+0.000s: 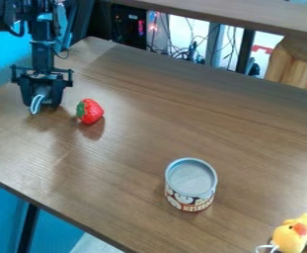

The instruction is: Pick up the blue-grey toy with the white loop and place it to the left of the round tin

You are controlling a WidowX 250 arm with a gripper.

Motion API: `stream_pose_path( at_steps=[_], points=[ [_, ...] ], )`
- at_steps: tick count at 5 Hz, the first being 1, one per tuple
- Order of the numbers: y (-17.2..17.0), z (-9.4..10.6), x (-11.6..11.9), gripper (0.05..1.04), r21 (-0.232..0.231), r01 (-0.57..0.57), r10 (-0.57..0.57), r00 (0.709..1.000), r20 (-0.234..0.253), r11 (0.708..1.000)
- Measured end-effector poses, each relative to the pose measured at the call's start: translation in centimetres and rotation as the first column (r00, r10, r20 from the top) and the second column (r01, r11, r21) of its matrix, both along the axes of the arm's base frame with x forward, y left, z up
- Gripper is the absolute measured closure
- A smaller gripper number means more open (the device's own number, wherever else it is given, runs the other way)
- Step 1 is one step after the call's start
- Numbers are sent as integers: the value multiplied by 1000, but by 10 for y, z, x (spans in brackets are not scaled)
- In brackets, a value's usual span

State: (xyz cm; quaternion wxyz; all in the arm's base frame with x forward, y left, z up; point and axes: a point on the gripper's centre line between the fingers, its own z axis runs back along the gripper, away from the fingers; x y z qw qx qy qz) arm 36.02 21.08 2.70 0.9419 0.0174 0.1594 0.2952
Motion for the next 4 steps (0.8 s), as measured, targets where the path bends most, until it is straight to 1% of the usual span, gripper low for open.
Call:
stream_pose_path(
  at_steps=[1, 2, 3, 4],
  points=[
    [-5, 9, -7, 497, 0, 72, -72, 997, 37, 997],
    [-19, 37, -14, 510, 53, 192, -195, 978, 69, 980],
    [-50, 67, -27, 510, 144, 372, -384, 921, 69, 917],
    [-87, 90, -51, 510, 182, 535, -553, 831, 66, 825]
  ],
)
